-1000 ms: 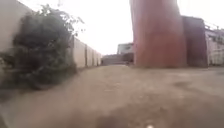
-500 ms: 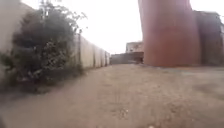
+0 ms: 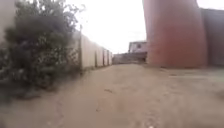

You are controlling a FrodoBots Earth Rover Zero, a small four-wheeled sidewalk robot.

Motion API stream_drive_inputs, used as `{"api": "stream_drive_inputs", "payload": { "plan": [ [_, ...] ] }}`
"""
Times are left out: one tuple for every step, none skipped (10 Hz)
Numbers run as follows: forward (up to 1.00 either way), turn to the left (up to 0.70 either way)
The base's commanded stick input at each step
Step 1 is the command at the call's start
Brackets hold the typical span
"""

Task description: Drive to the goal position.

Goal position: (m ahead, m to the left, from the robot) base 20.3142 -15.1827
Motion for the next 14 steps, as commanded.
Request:
{"api": "stream_drive_inputs", "payload": {
  "plan": [
    [0.85,0.01],
    [0.85,0.01],
    [0.85,0.01],
    [0.85,0.01],
    [0.85,0.01],
    [0.85,0.01],
    [0.85,0.01],
    [0.85,0.01],
    [0.85,0.01],
    [0.85,0.01],
    [0.85,0.01],
    [0.85,0.01],
    [0.85,0.01],
    [0.85,0.01]
  ]
}}
